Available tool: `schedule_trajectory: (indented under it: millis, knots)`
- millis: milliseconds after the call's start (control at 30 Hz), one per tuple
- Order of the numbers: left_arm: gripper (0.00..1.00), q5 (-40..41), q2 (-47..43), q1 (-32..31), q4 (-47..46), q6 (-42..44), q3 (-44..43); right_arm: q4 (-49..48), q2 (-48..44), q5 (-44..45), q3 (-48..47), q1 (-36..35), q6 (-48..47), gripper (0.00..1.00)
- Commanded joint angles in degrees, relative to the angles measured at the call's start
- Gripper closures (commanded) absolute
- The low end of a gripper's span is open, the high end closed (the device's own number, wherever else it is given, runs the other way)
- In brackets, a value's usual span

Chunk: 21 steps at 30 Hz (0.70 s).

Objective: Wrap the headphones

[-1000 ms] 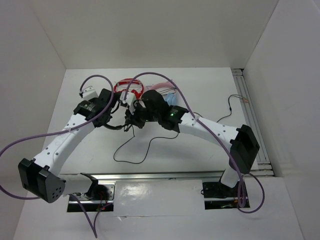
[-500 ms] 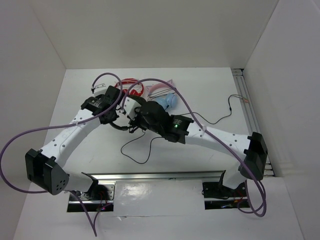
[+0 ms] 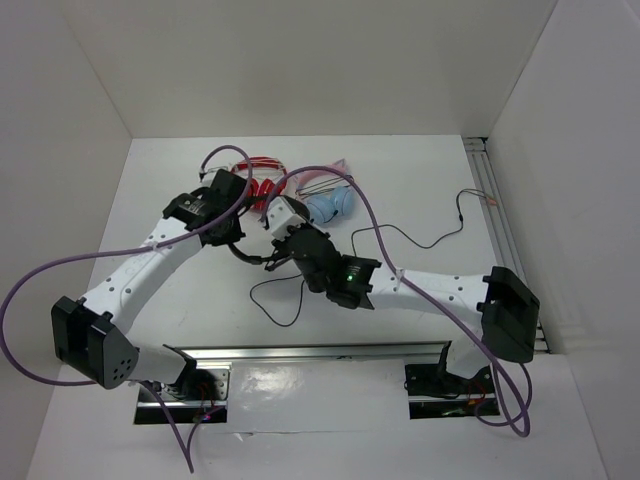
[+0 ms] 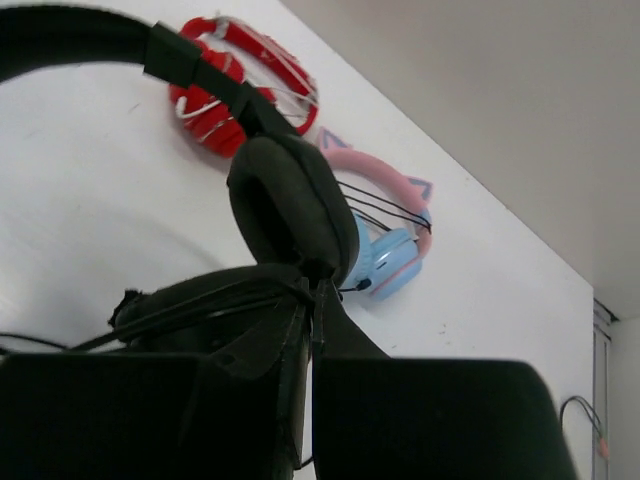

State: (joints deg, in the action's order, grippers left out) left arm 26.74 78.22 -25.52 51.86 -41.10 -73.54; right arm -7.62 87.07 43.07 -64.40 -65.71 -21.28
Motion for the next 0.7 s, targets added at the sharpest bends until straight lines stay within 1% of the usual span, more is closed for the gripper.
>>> schedule_trajectory:
  millis: [0,33,100,167,200,233,267,333,400,433,467,500,567,633,667]
  knots:
    - [1.00,-4.50,-1.31,-0.59,-1.41,6.29,-0.99,-15.14,-3.92,9.66,0.68,0.32,0.54,1.00]
    - [1.00,-5.90,-1.31,-0.59,-1.41,7.17,-0.99,-16.02,-3.31,11.41,0.68,0.32,-0.60,1.00]
    - [1.00,-6.44,-1.31,-1.20,-1.93,8.75,0.14,-16.99,-2.78,11.42,0.68,1.46,-1.13,1.00]
    - [1.00,-6.44,-1.84,-1.90,-1.93,9.29,0.76,-15.69,-2.16,11.42,0.07,3.47,0.70,1.00]
    - [1.00,-6.44,-1.84,-1.90,-1.93,9.29,0.76,-14.46,-2.16,9.94,-0.46,4.27,2.10,0.99]
    - [1.00,-6.44,-2.45,-1.90,-1.93,9.29,0.76,-13.31,-2.16,7.32,-0.46,5.06,5.25,0.97]
    - [1.00,-6.44,-2.45,-2.43,-1.93,9.29,1.29,-11.91,-2.16,5.90,-0.46,6.46,6.67,0.95]
    - [1.00,-6.97,-3.06,-2.43,-1.93,9.89,1.29,-11.89,-2.69,2.91,1.11,7.09,9.57,0.92]
    - [1.00,-7.66,-3.07,-2.43,-1.93,10.60,1.29,-13.30,-2.69,3.42,1.90,7.79,10.20,0.87]
    - [1.00,-7.67,-3.59,-3.04,-1.93,10.60,1.29,-13.91,-2.00,3.95,2.43,8.32,10.20,0.81]
    - [1.00,-7.67,-3.60,-3.05,-1.93,11.21,1.29,-13.92,-1.99,3.95,2.44,8.32,10.20,0.79]
    - [1.00,-7.15,-3.60,-3.57,-1.93,11.22,1.29,-14.53,-1.99,3.95,2.44,8.32,10.81,0.79]
    - [1.00,-7.66,-3.60,-3.57,-1.93,11.92,1.29,-15.06,-1.99,2.03,2.44,8.32,11.34,0.76]
    - [1.00,-8.80,-4.12,-4.10,-1.93,12.45,1.29,-16.11,-2.51,0.44,3.75,8.94,11.96,0.76]
    - [1.00,-9.42,-4.12,-4.10,-1.93,13.06,1.29,-17.68,-3.39,-1.83,4.45,8.94,11.96,0.76]
